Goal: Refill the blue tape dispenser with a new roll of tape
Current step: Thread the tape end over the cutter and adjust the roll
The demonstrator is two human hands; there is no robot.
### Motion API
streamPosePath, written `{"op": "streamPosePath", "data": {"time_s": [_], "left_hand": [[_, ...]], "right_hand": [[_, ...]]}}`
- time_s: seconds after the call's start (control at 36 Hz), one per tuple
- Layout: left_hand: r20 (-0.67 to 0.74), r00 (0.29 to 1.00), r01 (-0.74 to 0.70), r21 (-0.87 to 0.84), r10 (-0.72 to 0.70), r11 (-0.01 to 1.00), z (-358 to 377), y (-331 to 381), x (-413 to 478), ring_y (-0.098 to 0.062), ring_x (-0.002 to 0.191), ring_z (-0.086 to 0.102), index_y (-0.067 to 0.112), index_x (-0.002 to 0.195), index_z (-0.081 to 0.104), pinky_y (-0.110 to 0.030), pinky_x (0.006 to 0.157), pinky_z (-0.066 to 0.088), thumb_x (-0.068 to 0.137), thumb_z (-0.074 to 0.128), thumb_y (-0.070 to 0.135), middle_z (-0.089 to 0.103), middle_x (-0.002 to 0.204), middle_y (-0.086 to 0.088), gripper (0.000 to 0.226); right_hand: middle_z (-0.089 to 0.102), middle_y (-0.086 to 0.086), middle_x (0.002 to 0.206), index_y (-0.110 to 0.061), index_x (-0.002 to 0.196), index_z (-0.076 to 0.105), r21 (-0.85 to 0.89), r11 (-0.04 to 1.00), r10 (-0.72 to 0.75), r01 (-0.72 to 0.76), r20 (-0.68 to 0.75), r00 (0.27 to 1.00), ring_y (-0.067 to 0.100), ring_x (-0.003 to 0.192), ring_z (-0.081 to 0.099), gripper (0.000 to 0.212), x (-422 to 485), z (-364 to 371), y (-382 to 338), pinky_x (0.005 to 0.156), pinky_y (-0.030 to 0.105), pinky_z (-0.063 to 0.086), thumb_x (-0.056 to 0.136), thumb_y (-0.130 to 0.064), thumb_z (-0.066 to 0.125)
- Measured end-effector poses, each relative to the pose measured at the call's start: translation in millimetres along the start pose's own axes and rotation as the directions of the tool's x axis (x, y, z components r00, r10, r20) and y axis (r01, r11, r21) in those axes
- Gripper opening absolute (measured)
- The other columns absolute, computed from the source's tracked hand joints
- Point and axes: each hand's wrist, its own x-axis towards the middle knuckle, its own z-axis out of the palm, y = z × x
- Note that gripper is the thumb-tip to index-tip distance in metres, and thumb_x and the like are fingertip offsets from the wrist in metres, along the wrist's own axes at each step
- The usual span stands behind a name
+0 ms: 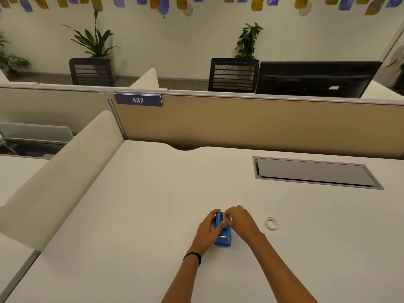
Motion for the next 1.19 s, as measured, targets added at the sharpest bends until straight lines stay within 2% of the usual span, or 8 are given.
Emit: {"op": "streamPosePath", "data": {"time_s": [0.19,0.39,0.53,0.67,0.81,0.86,1.03,1.19], "left_hand": [[-0.02,1.0,-0.002,-0.013,0.002,1.0,3.0,-1.0,-0.3,-0.013,0.118,0.054,0.024,0.13,0.043,-0.03,0.103,0.045,0.092,0.055,0.031,0.053,0.131,0.002,0.041],[-0.058,0.998,-0.003,-0.027,0.001,1.0,6.5,-3.7,0.7,-0.006,0.113,0.055,0.039,0.119,0.045,-0.008,0.089,0.045,0.092,0.054,0.034,0.055,0.123,0.012,0.029],[-0.089,0.996,-0.003,-0.068,-0.003,0.998,9.4,-2.7,-0.2,-0.014,0.114,0.057,0.03,0.123,0.048,-0.028,0.102,0.046,0.092,0.052,0.033,0.057,0.125,0.004,0.031],[-0.108,0.994,-0.014,-0.072,0.006,0.997,8.9,0.8,-1.5,-0.016,0.112,0.059,0.023,0.124,0.049,-0.028,0.101,0.047,0.093,0.052,0.03,0.06,0.123,0.001,0.032],[-0.12,0.993,-0.029,-0.065,0.021,0.997,9.5,2.3,-2.5,-0.014,0.108,0.06,0.031,0.117,0.049,-0.024,0.097,0.048,0.092,0.053,0.032,0.062,0.118,0.004,0.025],[-0.122,0.992,-0.03,-0.066,0.021,0.997,9.3,3.0,-3.2,-0.013,0.106,0.061,0.032,0.116,0.05,-0.019,0.093,0.048,0.092,0.053,0.032,0.062,0.116,0.005,0.024],[-0.104,0.995,-0.013,-0.072,0.005,0.997,8.1,3.7,-4.0,-0.018,0.112,0.058,0.021,0.126,0.049,-0.03,0.102,0.047,0.092,0.053,0.03,0.06,0.124,0.0,0.035],[-0.075,0.997,-0.003,-0.049,-0.001,0.999,5.4,2.4,-3.8,-0.014,0.115,0.056,0.024,0.128,0.047,-0.026,0.101,0.045,0.092,0.053,0.033,0.057,0.127,0.002,0.037]], "right_hand": [[0.066,0.019,0.082,0.0,0.084,0.068,0.024,0.999,0.022,-0.02,-0.048,0.999,0.021,0.066,0.051,0.019,1.9,3.8,0.3,0.058,0.022,0.039,0.085,-0.013,0.055],[0.072,0.01,0.096,-0.006,0.091,0.068,0.25,0.968,0.008,0.038,-0.182,0.983,0.022,0.092,0.065,0.014,-6.5,9.3,11.0,0.083,0.032,0.051,0.086,-0.015,0.059],[0.071,0.008,0.104,-0.008,0.101,0.069,0.294,0.953,-0.023,0.074,-0.173,0.985,0.02,0.096,0.064,0.02,-8.6,14.6,14.6,0.086,0.026,0.049,0.087,-0.02,0.059],[0.074,0.006,0.097,-0.014,0.094,0.071,0.342,0.929,-0.077,0.14,-0.192,0.978,0.017,0.09,0.067,0.015,-15.3,17.2,18.5,0.085,0.029,0.053,0.087,-0.02,0.06],[0.074,0.004,0.102,-0.018,0.094,0.073,0.354,0.926,-0.072,0.132,-0.176,0.982,0.011,0.095,0.065,0.016,-17.9,16.1,23.6,0.075,-0.005,0.041,0.085,-0.011,0.061],[0.073,0.003,0.104,-0.018,0.094,0.074,0.346,0.929,-0.072,0.129,-0.174,0.982,0.011,0.098,0.065,0.017,-17.9,16.7,25.1,0.074,-0.01,0.036,0.085,-0.01,0.061],[0.075,0.002,0.098,-0.02,0.093,0.074,0.336,0.93,-0.081,0.151,-0.212,0.974,0.008,0.09,0.066,0.017,-15.6,20.3,28.4,0.073,-0.004,0.042,0.085,-0.011,0.061],[0.071,0.007,0.107,-0.012,0.105,0.068,0.353,0.929,-0.029,0.115,-0.238,0.971,0.015,0.099,0.063,0.02,-10.0,22.5,28.6,0.087,0.019,0.047,0.088,-0.013,0.057]]}}
